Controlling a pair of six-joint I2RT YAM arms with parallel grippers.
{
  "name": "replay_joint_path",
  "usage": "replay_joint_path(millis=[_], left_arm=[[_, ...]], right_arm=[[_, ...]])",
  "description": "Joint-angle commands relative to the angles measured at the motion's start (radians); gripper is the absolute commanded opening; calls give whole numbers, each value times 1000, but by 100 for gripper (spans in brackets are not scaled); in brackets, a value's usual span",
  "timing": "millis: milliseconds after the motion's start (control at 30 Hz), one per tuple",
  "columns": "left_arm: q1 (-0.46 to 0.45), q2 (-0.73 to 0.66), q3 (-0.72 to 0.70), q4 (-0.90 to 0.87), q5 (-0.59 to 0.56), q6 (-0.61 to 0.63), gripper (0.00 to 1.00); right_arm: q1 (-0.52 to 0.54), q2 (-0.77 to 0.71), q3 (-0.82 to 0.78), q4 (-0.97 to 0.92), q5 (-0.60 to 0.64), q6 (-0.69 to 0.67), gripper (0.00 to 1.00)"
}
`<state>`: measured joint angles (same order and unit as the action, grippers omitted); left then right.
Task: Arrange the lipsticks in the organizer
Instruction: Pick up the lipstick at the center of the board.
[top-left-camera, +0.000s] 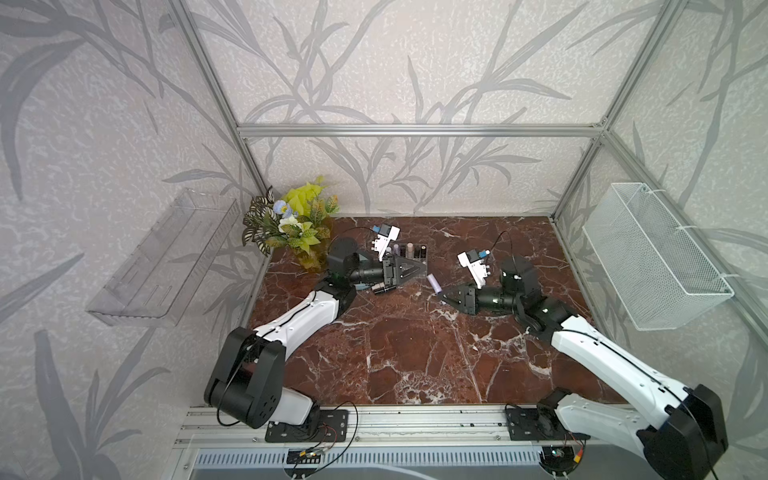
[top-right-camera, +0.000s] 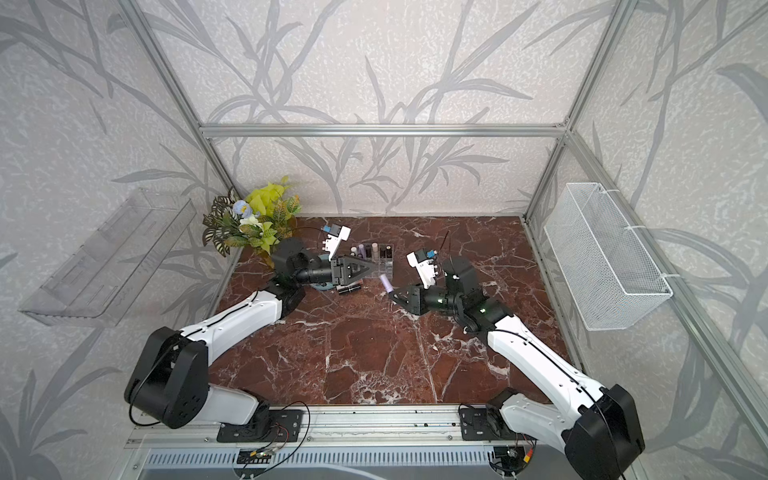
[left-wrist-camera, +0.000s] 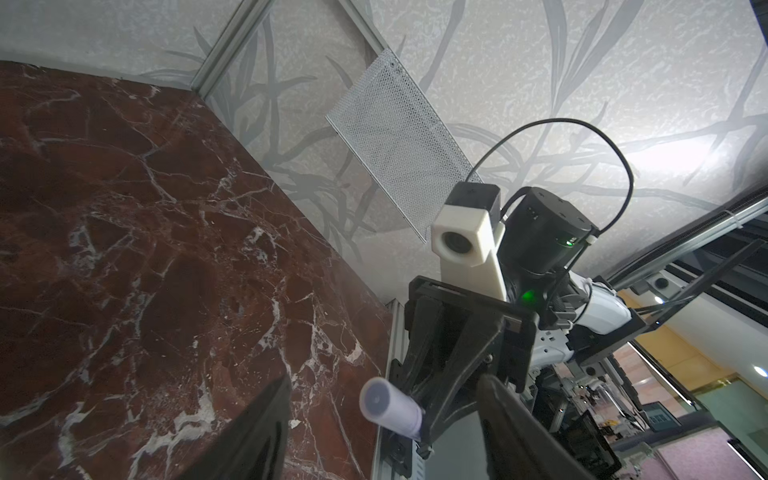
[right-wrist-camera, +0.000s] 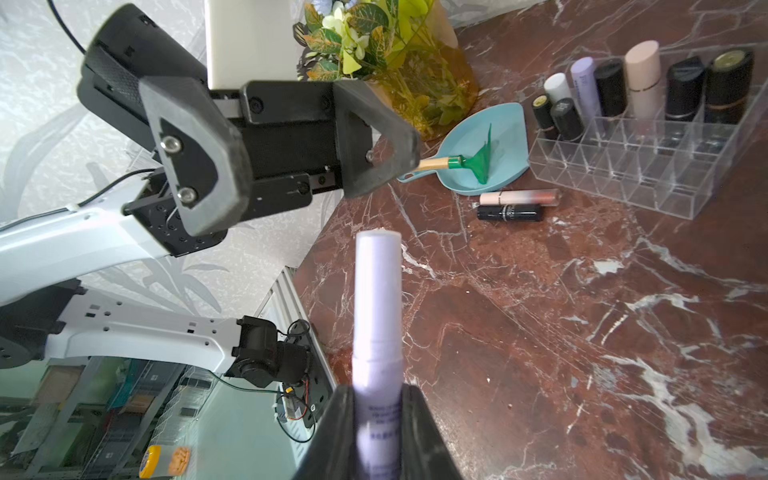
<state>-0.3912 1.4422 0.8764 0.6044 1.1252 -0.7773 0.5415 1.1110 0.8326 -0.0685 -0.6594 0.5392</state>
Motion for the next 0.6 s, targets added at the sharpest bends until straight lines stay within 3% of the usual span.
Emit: replay_joint_path(millis=[0, 200, 367, 567], left_arm=[[-33, -13, 45, -12, 76, 38, 71], [-62, -7, 57, -16, 99, 47, 61], [-70, -7, 62, -24, 101, 52, 42], [-70, -9, 63, -31, 103, 59, 32]], right_arm=[[-1, -17, -4, 73, -52, 34, 13], [7, -16, 5, 92, -72, 52, 13], [14, -13, 13, 87, -72, 48, 13], [14, -25, 14, 70, -65, 38, 13]])
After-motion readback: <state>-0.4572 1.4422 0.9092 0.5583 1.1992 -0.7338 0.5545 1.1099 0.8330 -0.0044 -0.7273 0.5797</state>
